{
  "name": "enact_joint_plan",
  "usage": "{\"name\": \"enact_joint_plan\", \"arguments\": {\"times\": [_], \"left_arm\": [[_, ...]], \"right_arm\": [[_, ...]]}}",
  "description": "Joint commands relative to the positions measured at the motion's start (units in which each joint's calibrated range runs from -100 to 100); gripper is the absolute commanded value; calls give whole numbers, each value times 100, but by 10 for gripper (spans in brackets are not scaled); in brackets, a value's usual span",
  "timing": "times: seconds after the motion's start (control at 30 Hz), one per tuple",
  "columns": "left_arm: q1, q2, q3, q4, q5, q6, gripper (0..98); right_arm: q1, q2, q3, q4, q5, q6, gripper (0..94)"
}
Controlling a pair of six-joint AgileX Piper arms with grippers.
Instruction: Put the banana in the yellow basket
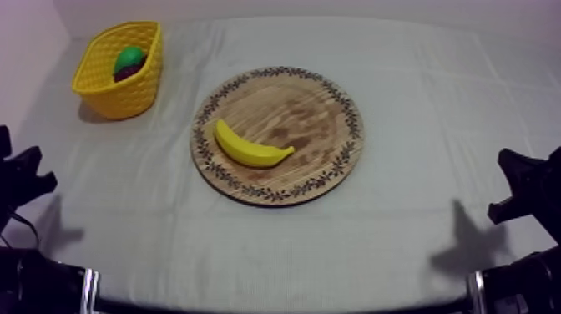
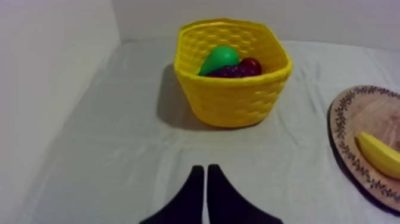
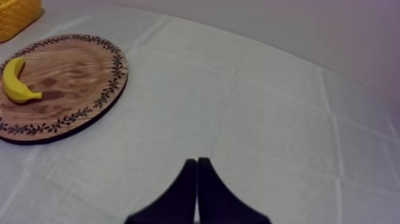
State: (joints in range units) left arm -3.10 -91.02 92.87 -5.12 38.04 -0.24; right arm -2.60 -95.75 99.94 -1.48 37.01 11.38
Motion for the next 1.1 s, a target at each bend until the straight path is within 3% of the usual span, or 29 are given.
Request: {"name": "enact_joint_plan", "arguments": {"times": [0.0, 0.37, 0.8, 1.07], "left_arm": [[10, 417, -523, 1, 12, 104, 0], [118, 2692, -3831, 146, 968, 138, 0], [216, 4659, -7025, 395, 2449, -429, 0], [406, 5499, -8257, 426, 2980, -673, 0]], "right_arm": [[0, 0, -5, -1, 0, 2, 3], [0, 0, -5, -1, 0, 2, 3], [0, 0, -5, -1, 0, -3, 3], [0, 0, -5, -1, 0, -3, 3]]}}
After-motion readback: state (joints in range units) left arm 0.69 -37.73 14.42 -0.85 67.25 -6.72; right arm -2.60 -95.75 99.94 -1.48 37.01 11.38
